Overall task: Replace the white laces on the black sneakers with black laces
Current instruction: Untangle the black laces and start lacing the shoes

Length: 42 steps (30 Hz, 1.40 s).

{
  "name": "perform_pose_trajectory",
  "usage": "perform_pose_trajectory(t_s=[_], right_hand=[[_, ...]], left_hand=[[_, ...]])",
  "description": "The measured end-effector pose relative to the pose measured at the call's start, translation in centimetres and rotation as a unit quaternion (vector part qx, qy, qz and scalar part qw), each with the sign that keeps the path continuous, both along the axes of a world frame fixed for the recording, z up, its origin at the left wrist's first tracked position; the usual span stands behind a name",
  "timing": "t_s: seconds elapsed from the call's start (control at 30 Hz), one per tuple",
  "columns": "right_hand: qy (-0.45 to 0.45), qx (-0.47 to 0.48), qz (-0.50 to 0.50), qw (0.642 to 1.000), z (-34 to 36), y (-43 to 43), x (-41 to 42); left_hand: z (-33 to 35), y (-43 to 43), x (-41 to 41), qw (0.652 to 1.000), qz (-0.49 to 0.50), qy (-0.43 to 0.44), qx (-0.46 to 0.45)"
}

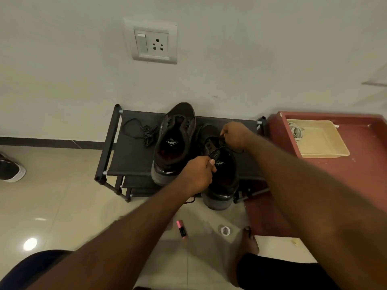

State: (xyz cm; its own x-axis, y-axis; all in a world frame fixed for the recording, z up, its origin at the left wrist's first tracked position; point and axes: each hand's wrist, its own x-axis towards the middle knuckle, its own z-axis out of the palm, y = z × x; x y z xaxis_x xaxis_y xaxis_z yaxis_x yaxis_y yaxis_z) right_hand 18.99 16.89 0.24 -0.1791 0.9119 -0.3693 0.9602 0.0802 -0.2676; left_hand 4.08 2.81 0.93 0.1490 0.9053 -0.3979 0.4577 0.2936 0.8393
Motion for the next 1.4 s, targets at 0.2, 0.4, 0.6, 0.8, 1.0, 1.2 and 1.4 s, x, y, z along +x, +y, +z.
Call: perform_pose_trajectory(t_s=[0.2,0.4,0.6,0.8,1.0,1.2,1.4], right_hand=[[-0.018,0.013,-0.096,0.995,0.6,-0.3,1.8],[0.097,-0.01,-0.208,0.973,0.9,-1.1,3.1],[0.285,-0.054,-0.313,0.904,-1.0,-2.8,2.8],[0.421,-0.099,-0.395,0.81,-0.2,-3.4,3.6],[0.325,-0.096,-0.314,0.887,-0.8,-3.1,3.8],[0.213,0.028,-0.13,0.968,7.1,-3.9,3.8],[0.481,0.079,-0.038,0.872,25.4,-8.1,1.7]], left_hand=[[0.0,0.0,-0.3,0.999,-0.011,0.039,0.017],[0.2,0.4,-1.0,0.997,0.006,0.074,0.018],[0.3,-0.1,-0.2,0.998,0.014,0.065,0.011],[0.4,0.1,0.1,0.998,0.017,0.056,0.004],[0.8,0.0,0.1,0.998,0.029,0.047,-0.022],[8.8,3.6,0.3,0.987,0.133,-0.065,0.061],[25.7,6.6,2.9,0.961,0.124,-0.137,0.206]])
